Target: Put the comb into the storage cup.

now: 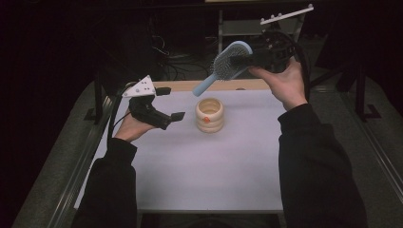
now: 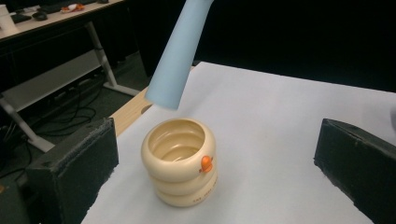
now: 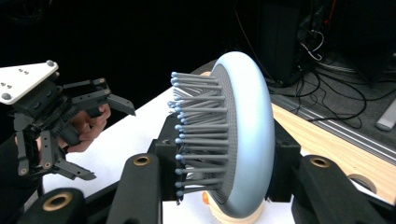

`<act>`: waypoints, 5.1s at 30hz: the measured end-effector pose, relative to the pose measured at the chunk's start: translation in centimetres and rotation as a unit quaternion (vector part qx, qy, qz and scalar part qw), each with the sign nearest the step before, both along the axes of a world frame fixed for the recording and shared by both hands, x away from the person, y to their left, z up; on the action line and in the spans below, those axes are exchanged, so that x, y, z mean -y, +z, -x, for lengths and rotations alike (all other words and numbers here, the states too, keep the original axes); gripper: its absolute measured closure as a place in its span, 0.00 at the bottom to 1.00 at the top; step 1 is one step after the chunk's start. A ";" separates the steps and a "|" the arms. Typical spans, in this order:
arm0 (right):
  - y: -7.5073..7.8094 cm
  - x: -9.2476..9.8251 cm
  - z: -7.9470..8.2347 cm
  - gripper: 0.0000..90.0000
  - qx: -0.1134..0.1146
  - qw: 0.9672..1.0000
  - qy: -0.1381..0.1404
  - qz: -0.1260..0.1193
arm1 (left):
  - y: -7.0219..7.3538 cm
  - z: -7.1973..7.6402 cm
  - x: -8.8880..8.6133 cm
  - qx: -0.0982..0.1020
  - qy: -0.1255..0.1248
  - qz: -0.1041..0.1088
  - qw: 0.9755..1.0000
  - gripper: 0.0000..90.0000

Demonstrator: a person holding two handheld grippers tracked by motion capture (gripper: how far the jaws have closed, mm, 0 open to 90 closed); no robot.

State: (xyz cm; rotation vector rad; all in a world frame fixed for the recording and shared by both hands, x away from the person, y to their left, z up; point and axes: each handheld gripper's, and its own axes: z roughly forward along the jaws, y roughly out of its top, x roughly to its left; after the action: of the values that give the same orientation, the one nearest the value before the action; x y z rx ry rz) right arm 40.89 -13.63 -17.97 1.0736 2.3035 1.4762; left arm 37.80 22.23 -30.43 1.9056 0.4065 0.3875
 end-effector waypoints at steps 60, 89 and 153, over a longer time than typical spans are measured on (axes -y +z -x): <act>-4.9 0.7 -4.0 0.63 -0.048 0.996 -0.036 0.068 | -6.3 2.3 -8.2 0.003 0.064 0.043 0.997 0.00; -7.8 -0.7 -5.2 0.63 -0.068 0.995 -0.028 0.074 | -9.4 4.2 -10.4 -0.013 0.091 0.060 0.994 0.00; -14.4 -1.2 -7.4 0.14 -0.140 0.988 -0.055 0.021 | -13.3 5.2 -12.1 -0.051 0.122 0.056 0.990 0.00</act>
State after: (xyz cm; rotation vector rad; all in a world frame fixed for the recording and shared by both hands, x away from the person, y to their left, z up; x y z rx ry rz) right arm 48.27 -12.41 -32.40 1.4539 2.3957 1.3021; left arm 32.57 34.34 -43.74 1.7746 0.7192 0.4195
